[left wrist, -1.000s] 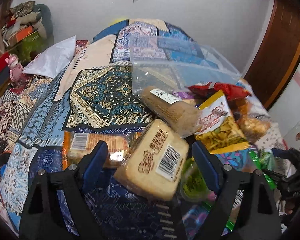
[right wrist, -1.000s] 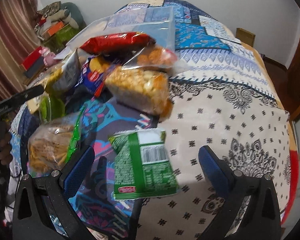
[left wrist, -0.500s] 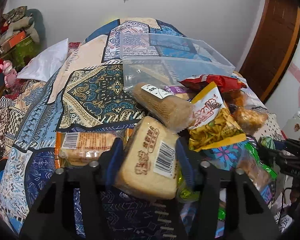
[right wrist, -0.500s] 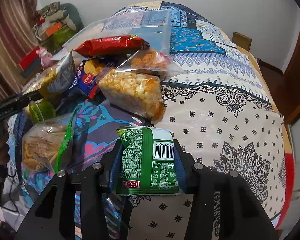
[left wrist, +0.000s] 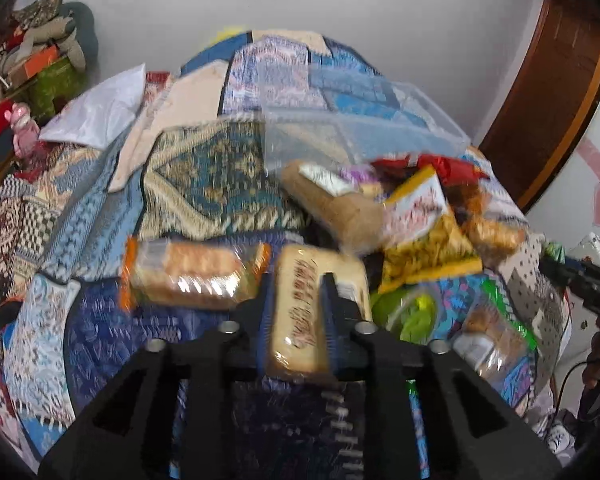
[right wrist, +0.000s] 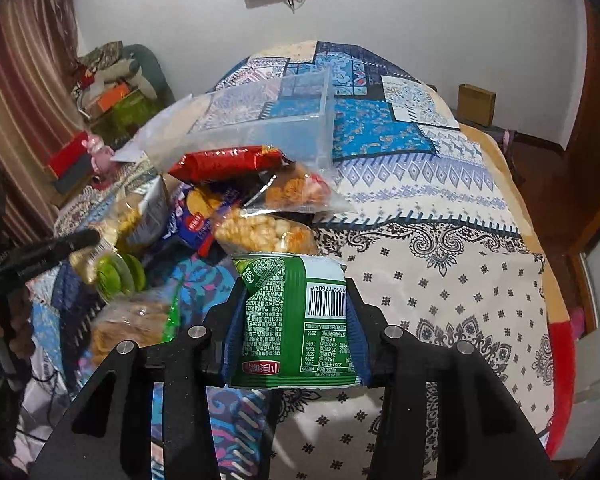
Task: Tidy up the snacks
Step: 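Grasp the cream biscuit block with the left tool while the right grasps the chip bag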
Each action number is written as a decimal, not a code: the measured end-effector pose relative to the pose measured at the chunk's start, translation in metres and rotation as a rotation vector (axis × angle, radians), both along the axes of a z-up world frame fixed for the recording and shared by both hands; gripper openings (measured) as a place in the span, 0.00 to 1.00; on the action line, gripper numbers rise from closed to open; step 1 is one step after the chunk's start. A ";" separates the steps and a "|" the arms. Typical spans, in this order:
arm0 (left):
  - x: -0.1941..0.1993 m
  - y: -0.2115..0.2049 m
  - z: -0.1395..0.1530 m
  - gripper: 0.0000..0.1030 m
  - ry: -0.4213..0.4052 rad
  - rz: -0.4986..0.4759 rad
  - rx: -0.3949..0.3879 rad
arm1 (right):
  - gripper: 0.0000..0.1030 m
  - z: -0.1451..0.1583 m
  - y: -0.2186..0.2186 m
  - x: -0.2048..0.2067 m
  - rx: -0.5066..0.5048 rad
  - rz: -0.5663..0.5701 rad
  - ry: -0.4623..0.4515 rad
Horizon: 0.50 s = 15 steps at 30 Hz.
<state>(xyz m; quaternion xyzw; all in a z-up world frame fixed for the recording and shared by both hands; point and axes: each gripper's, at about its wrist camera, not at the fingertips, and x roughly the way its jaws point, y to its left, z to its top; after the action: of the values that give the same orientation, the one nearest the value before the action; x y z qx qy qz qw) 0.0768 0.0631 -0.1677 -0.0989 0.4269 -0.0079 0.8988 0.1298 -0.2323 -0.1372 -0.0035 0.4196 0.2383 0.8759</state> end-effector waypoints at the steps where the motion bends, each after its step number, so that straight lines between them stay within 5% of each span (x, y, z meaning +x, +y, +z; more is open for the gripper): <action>1: -0.003 -0.001 -0.001 0.42 0.002 -0.005 -0.005 | 0.40 0.000 0.001 0.000 0.003 0.003 0.001; 2: -0.006 -0.003 -0.003 0.52 0.004 -0.008 -0.003 | 0.40 0.000 0.001 -0.001 0.003 0.004 0.001; 4: -0.011 -0.009 -0.005 0.58 0.001 -0.017 0.015 | 0.40 -0.001 0.003 -0.002 0.003 0.010 0.004; 15: 0.010 -0.024 -0.024 0.53 0.037 -0.011 0.071 | 0.40 -0.002 0.005 -0.002 0.013 0.021 0.014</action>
<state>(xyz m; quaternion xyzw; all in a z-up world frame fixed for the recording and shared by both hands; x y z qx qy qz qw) 0.0868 0.0387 -0.1916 -0.0646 0.4438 0.0039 0.8938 0.1279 -0.2275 -0.1396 -0.0005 0.4239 0.2504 0.8704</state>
